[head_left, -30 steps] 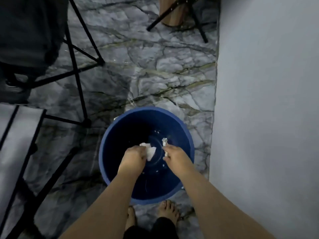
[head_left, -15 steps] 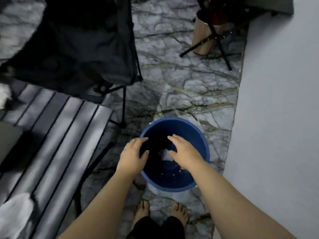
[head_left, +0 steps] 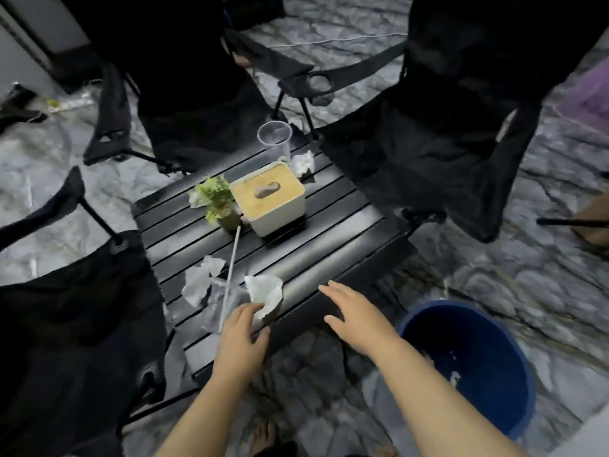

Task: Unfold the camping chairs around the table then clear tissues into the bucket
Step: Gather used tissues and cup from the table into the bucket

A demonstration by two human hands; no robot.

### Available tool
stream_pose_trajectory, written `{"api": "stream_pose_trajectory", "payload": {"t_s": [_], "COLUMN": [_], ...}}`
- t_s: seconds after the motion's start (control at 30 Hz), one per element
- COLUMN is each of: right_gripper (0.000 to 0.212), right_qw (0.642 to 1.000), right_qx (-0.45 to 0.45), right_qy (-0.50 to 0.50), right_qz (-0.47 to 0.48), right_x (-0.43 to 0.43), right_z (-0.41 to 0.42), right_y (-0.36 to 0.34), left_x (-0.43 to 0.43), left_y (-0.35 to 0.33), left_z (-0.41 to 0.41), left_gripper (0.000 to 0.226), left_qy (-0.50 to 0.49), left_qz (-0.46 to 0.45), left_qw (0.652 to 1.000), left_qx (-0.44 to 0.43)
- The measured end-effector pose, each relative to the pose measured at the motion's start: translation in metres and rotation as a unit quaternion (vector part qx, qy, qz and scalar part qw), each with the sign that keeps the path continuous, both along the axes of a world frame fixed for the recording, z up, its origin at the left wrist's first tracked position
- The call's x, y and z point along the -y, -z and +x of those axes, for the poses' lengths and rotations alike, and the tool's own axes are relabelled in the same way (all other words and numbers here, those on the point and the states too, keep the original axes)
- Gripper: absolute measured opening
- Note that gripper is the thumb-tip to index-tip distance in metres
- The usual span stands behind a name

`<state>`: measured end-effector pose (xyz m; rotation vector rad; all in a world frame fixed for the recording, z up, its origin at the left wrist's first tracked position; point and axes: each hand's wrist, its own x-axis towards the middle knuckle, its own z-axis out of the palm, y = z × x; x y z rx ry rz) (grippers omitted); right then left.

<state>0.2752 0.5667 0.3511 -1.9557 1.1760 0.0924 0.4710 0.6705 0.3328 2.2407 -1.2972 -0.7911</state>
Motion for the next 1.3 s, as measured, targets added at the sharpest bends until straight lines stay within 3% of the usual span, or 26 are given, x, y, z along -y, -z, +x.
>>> {"api": "stream_pose_trajectory", "payload": {"t_s": [0.33, 0.43, 0.57, 0.7, 0.77, 0.97, 1.1, 1.3], "right_gripper": [0.056, 0.061, 0.059, 0.051, 0.046, 0.042, 0.037, 0.036], "right_qw": [0.998, 0.996, 0.991, 0.979, 0.981, 0.985, 0.966, 0.94], "right_qx": [-0.047, -0.074, -0.094, -0.119, -0.08, 0.045, 0.063, 0.064], "right_qy": [-0.032, -0.028, -0.046, -0.083, -0.046, 0.114, 0.227, 0.314], "right_qz": [-0.016, -0.051, -0.083, -0.144, -0.168, -0.125, -0.106, -0.118], "right_x": [-0.023, -0.021, -0.005, 0.005, 0.005, 0.012, 0.016, 0.0], "right_z": [0.111, 0.127, 0.148, 0.155, 0.154, 0.123, 0.059, -0.063], "right_y": [0.075, 0.091, 0.115, 0.143, 0.152, 0.124, 0.094, 0.06], "left_x": [-0.055, -0.053, -0.02, 0.006, 0.012, 0.029, 0.052, 0.078], "left_y": [0.048, 0.053, 0.07, 0.098, 0.108, 0.087, 0.062, 0.033], "left_z": [0.114, 0.126, 0.124, 0.117, 0.119, 0.099, 0.055, -0.061], "left_gripper": [0.032, 0.053, 0.085, 0.093, 0.089, 0.08, 0.086, 0.085], "left_qy": [-0.116, -0.152, -0.114, -0.076, -0.09, -0.076, -0.028, 0.06], "left_qz": [-0.041, -0.028, 0.01, 0.026, 0.006, -0.035, -0.044, -0.045], "left_qw": [0.992, 0.988, 0.993, 0.996, 0.995, 0.993, 0.991, 0.977], "left_qx": [0.022, 0.027, -0.028, -0.032, -0.034, -0.084, -0.124, -0.199]}}
